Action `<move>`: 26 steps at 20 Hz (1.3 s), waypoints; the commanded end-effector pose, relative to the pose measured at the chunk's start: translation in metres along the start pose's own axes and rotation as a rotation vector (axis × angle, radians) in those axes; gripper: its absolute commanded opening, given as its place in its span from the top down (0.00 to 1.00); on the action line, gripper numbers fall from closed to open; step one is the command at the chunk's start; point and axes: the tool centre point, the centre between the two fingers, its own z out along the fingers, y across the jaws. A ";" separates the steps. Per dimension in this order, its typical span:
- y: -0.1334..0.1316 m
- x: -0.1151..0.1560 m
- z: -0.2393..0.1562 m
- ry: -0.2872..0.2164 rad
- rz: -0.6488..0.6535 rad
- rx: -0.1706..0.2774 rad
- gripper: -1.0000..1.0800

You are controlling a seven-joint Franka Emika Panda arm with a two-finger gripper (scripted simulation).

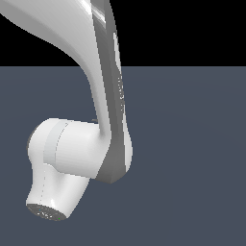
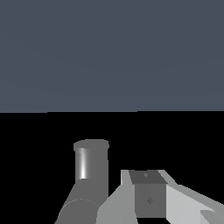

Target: Turn on the faucet by rotating a designated handle.

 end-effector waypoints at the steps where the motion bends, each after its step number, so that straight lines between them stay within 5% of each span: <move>1: 0.000 0.000 0.001 -0.001 -0.003 -0.004 1.00; 16: 0.013 -0.038 0.001 -0.001 -0.003 -0.004 1.00; 26: 0.000 -0.063 0.001 0.003 -0.004 -0.002 1.00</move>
